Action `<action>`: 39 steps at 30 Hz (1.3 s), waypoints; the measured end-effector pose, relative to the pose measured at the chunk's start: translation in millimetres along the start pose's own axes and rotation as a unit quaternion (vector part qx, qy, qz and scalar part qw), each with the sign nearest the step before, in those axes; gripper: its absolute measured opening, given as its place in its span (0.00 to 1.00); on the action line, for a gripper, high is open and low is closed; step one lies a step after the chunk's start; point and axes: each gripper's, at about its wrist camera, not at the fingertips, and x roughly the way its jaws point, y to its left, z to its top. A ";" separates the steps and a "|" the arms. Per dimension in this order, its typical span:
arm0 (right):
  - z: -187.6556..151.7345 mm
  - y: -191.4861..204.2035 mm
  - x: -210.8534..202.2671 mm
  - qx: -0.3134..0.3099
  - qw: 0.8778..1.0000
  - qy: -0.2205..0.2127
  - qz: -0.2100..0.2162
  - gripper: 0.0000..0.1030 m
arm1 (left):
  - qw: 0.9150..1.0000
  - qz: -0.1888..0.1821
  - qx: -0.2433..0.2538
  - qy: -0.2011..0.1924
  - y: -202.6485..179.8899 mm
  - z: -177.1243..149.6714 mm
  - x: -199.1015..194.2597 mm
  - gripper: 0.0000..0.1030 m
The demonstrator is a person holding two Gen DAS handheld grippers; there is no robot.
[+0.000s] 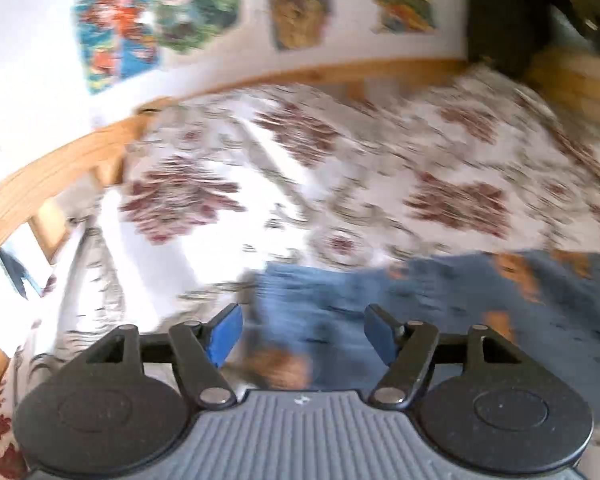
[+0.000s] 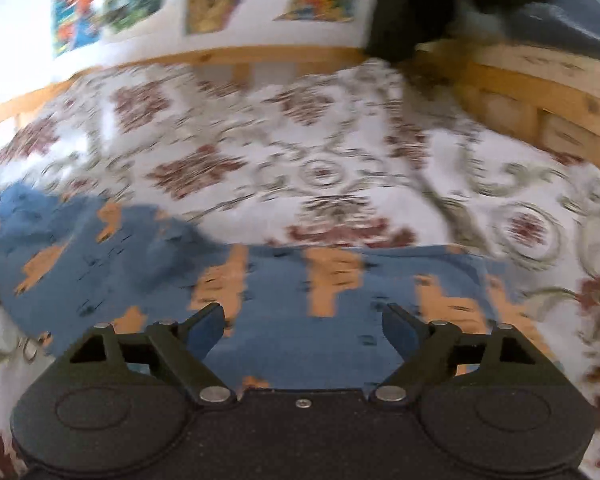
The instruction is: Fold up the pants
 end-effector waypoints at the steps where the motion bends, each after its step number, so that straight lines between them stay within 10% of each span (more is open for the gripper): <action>1: 0.5 6.1 2.4 -0.011 1.000 0.004 0.006 0.85 | 1.000 -0.002 -0.011 0.008 7.5 -0.9 7.0 0.67; 5: -1.0 22.1 6.2 -0.045 0.999 0.013 0.022 0.87 | 0.998 -0.051 -0.023 0.020 15.0 2.3 25.5 0.63; 10: 6.2 34.1 17.8 -0.077 0.996 0.016 0.042 0.87 | 0.999 -0.023 0.023 0.003 -3.6 3.7 32.3 0.63; 13: 11.9 38.9 34.3 -0.080 0.995 0.029 0.058 0.87 | 0.999 0.006 0.042 0.017 -4.4 -5.2 38.3 0.22; 19: 15.1 46.4 43.2 -0.083 0.995 0.024 0.058 0.87 | 0.998 0.064 0.016 0.003 2.7 1.6 28.1 0.13; 25: 9.6 48.7 55.7 -0.106 0.991 0.057 0.066 0.88 | 0.987 0.127 0.095 0.026 -10.5 -5.9 27.9 0.20; 30: 34.1 43.7 50.4 -0.117 0.989 0.018 0.087 0.88 | 0.970 0.184 0.151 -0.051 -40.0 -5.3 5.0 0.65; 35: 100.2 50.6 85.6 -0.127 0.980 0.042 0.145 0.89 | 0.992 0.010 0.065 -0.111 -70.0 12.2 -2.6 0.75; 39: 150.8 56.6 132.7 -0.068 0.977 0.065 0.191 0.87 | 0.988 -0.117 0.076 -0.068 -97.5 22.6 48.1 0.75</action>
